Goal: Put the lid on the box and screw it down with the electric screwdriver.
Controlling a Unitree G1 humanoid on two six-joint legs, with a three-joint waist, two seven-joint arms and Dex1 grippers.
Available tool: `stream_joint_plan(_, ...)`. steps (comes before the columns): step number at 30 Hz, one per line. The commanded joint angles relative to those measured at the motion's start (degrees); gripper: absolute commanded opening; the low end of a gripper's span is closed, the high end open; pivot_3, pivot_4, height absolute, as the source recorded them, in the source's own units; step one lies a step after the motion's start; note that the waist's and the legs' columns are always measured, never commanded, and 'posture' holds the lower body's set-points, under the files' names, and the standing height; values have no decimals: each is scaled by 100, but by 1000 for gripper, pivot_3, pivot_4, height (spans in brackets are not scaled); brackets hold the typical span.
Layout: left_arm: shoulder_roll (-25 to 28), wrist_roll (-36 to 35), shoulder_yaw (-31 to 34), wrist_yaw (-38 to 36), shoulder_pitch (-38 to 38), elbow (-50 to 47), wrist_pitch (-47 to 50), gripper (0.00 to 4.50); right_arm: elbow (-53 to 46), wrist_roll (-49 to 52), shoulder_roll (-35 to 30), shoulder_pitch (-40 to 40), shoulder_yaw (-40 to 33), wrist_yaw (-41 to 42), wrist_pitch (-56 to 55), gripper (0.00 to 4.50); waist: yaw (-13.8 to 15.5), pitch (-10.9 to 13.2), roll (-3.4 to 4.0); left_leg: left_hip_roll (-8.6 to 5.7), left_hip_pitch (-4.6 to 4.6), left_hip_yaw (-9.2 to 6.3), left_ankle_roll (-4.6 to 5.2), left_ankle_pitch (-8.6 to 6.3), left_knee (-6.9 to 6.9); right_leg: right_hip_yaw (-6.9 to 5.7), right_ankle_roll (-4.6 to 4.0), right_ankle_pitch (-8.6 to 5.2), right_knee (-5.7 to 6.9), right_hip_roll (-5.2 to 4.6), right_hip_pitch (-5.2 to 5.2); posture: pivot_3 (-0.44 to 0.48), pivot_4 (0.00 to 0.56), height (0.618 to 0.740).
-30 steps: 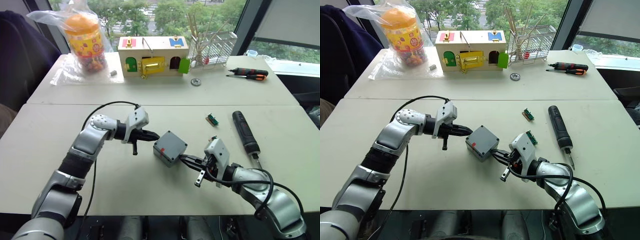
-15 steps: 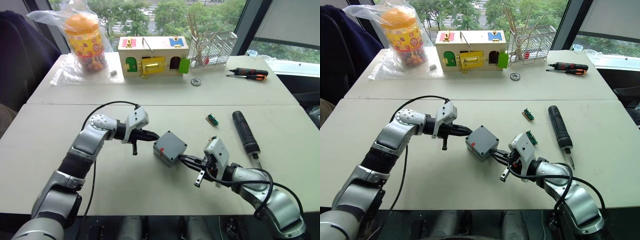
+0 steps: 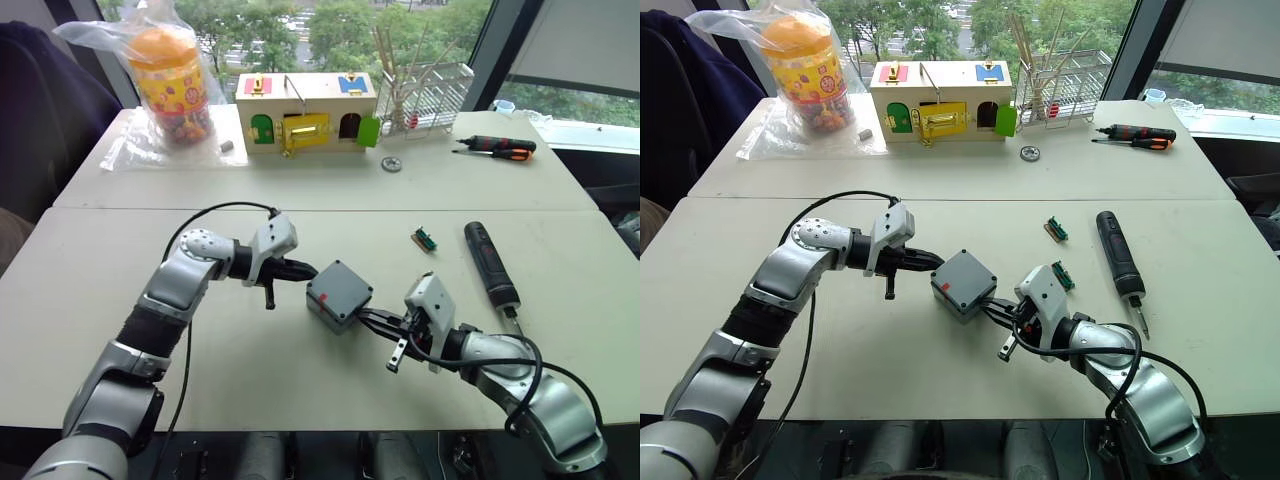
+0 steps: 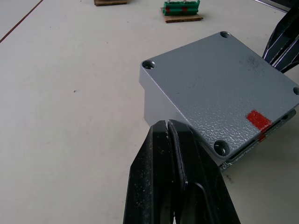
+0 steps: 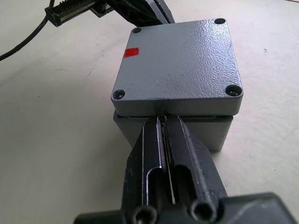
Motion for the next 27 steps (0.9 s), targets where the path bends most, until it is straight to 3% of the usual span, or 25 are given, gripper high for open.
stream_joint_plan(1,-22,-156,-39,-127,32,-304,66,0,-112,24,49,-58,-4,2,-90,52,0,0,0,0,0,0,0,0,0,0,0,0,0,0,0,0,150,711)
stream_joint_plan(27,-58,-13,-106,-57,-10,-174,-93,0,-252,138,68,12,-76,-69,-15,52,0,0,0,1,0,0,0,0,1,0,0,0,0,0,0,0,150,711)
